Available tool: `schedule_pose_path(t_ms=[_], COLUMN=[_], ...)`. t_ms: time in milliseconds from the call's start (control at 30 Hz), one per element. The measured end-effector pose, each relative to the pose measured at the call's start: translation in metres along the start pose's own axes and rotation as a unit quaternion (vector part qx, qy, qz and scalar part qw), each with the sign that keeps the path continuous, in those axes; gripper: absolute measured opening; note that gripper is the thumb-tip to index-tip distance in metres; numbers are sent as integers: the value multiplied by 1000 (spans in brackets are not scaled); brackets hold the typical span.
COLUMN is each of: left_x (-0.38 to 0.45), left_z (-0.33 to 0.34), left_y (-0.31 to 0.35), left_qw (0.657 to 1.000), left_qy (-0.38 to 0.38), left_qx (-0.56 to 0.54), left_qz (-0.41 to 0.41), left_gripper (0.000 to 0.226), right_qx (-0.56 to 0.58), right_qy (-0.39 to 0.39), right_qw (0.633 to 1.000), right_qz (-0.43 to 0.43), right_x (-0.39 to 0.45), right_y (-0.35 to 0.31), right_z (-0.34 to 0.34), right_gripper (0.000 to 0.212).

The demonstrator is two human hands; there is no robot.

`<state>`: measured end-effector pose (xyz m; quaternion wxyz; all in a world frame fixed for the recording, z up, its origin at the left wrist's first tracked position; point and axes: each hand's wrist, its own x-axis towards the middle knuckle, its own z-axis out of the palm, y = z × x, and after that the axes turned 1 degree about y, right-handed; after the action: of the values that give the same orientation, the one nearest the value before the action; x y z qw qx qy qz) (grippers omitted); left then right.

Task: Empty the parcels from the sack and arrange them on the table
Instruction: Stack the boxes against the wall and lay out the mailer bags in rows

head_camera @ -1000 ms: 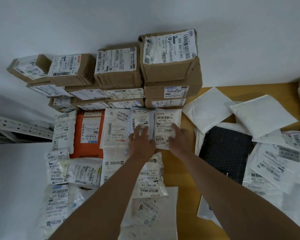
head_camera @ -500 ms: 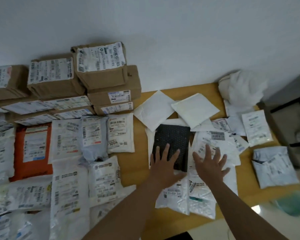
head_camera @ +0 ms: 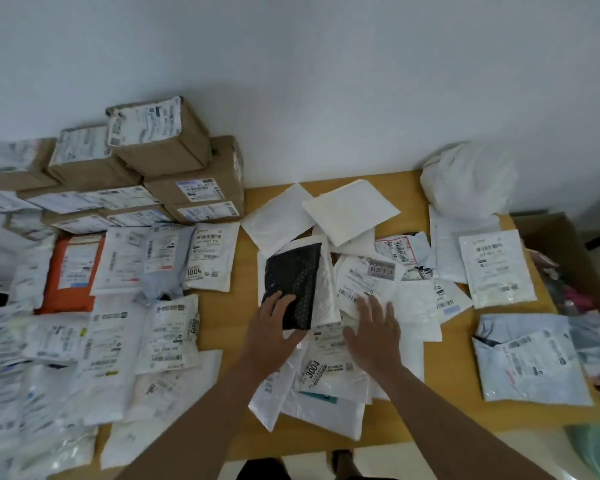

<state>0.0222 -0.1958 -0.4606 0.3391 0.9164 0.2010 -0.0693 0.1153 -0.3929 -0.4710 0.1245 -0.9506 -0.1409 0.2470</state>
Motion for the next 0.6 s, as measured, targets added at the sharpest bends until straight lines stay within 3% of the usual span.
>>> schedule_pose_path(t_ms=[100,167,233,300,333,400,500,567,600], left_x=[-21,-35,-40,-41,-41,-47,-58,-61,-60], left_z=[-3,-7,-12,-17,-19,-23,-26,-22,-18], left_y=[21,37,45,42,38,31,26,22,21], left_qw=[984,936,835,719,681,642,589,561,563], left_qy=[40,125,203,239,245,252,246,214,190], left_qx=[-162,-296,-443,-559,-589,-618,-673,-701,-700], left_qz=[-61,-145,-254,-336,-360,-378,-375,-384,-396], left_gripper=[52,34,25,23,26,30,19,24,26], right_qx=[155,305,439,504,503,470,344,240,190], right_qy=[34,8,-49,-71,-61,-11,119,221,246], right_qw=[987,952,895,853,853,875,930,915,897], right_qz=[-15,18,69,116,128,111,-59,-238,-314], right_x=[-8,-13,-13,-4,0,6,-4,-12,-12], right_y=[-16,-33,-49,-61,-65,-73,-85,-94,-100], right_z=[-8,-15,-21,-27,-30,-41,-61,-66,-63], right_gripper=[86,100,101,87,77,44,26,27,28])
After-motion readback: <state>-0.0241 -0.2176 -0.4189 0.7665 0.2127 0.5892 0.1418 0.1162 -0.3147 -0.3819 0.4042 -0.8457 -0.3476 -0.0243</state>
